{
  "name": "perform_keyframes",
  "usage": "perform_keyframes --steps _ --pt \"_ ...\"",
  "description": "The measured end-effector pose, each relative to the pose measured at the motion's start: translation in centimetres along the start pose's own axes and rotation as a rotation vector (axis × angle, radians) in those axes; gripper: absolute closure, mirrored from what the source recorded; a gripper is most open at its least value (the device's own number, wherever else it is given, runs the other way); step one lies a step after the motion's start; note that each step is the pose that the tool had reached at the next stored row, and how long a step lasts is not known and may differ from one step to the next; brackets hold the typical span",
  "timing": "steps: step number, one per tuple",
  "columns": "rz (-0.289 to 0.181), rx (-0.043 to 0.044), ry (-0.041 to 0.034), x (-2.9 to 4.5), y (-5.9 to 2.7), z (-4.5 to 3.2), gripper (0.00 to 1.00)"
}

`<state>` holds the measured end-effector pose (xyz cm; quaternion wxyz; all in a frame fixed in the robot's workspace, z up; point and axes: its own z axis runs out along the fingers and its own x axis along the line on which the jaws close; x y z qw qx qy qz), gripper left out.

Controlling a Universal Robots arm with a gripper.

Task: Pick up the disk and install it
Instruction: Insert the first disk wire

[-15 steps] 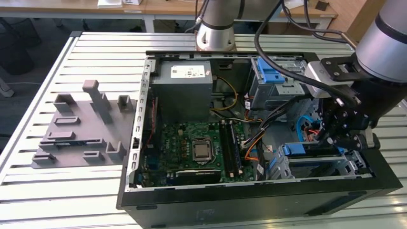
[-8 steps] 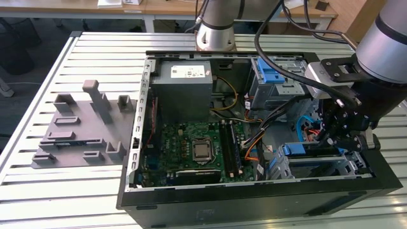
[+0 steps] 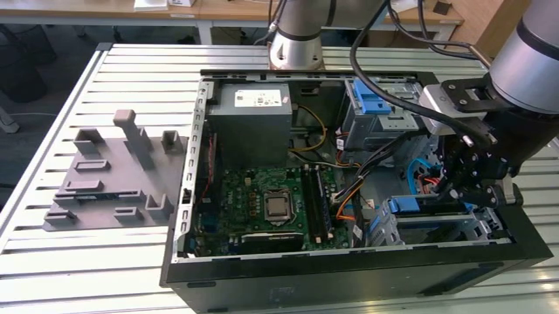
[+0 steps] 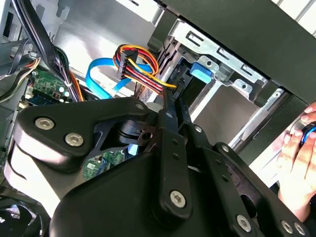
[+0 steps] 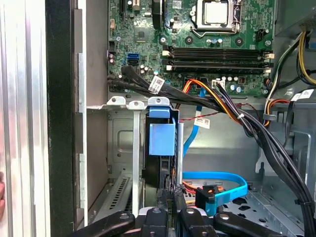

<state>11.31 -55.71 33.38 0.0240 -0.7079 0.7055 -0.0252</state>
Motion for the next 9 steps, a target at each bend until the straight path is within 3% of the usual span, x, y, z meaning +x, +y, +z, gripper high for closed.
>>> perform_keyframes --steps 9 --pt "0.013 0.0 -0.0013 0.01 0.0 -0.02 0.84"
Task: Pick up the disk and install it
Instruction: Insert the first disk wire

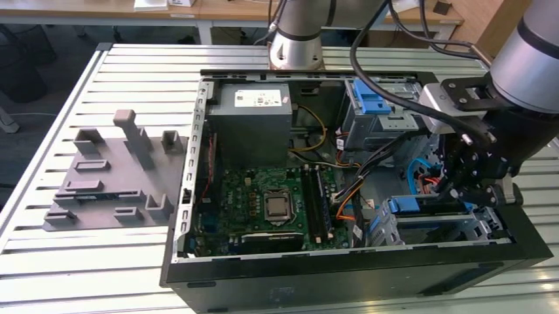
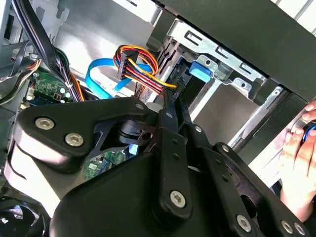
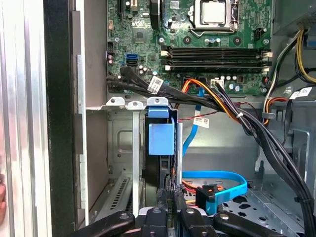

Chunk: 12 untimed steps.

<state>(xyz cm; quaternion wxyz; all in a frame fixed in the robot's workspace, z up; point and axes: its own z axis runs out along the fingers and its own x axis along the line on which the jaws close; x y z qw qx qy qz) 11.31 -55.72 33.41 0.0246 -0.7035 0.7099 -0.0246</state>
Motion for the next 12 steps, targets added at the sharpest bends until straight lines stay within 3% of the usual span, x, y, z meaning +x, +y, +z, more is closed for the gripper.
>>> perform_keyframes --steps 12 --pt "0.0 0.0 -0.004 0.01 -0.02 0.01 0.84"
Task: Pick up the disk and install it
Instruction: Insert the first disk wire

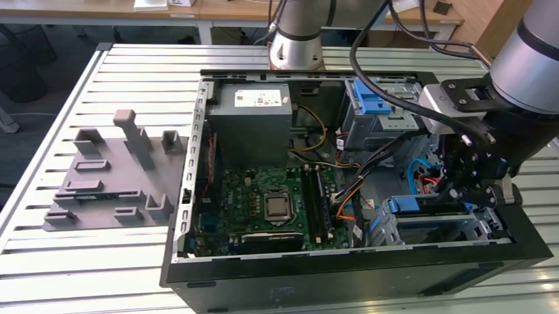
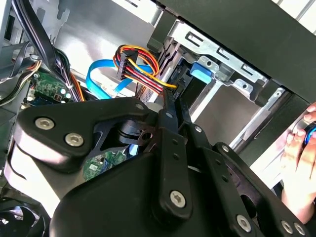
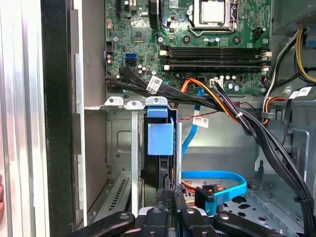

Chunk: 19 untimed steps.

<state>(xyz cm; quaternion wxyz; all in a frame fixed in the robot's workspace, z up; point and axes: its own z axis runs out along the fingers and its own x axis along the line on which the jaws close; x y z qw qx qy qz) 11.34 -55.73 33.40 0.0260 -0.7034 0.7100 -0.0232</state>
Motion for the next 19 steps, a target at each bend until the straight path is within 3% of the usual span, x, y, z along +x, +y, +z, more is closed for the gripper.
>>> perform_keyframes --steps 19 --pt "0.007 0.0 -0.0025 0.14 -0.03 0.33 0.84"
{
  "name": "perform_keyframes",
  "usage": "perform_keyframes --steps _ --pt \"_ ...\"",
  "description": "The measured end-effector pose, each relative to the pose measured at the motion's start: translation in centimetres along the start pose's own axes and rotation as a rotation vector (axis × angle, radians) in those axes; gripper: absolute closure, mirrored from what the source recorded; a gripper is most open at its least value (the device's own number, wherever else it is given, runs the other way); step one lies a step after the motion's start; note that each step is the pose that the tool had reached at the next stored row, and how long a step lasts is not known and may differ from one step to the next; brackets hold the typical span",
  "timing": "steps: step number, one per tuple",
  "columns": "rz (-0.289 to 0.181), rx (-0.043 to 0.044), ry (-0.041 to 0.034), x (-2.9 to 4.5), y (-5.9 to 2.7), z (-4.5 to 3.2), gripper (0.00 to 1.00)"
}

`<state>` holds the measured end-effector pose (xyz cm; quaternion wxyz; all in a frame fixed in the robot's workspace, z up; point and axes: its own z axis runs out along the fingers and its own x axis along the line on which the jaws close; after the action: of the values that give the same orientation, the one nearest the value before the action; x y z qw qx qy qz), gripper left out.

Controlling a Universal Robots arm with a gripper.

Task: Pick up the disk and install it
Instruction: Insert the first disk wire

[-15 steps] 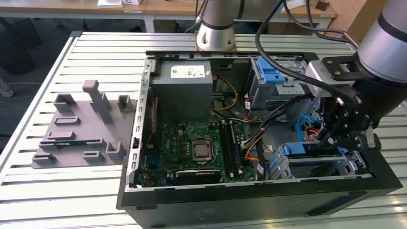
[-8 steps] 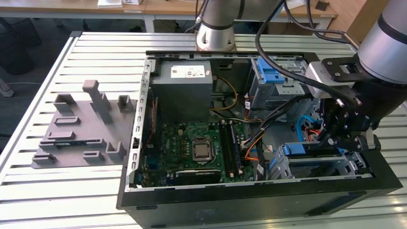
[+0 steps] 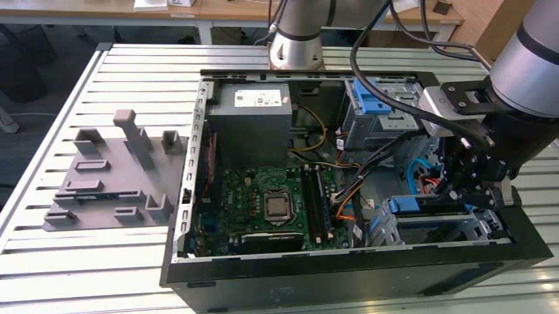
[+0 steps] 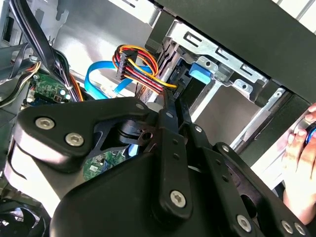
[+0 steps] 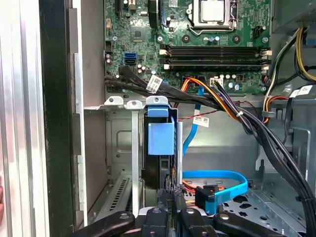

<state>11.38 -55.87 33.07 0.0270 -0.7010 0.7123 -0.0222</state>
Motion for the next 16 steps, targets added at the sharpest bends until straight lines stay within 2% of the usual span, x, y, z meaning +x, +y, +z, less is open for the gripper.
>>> perform_keyframes --steps 10,11,16 --pt "0.0 -0.001 -0.0007 0.0 0.02 0.3 0.82" --pt "0.0 -0.0009 -0.0006 0.0 0.0 0.21 0.76" --pt "0.0 -0.0013 -0.0005 0.0 -0.05 -0.34 0.76"
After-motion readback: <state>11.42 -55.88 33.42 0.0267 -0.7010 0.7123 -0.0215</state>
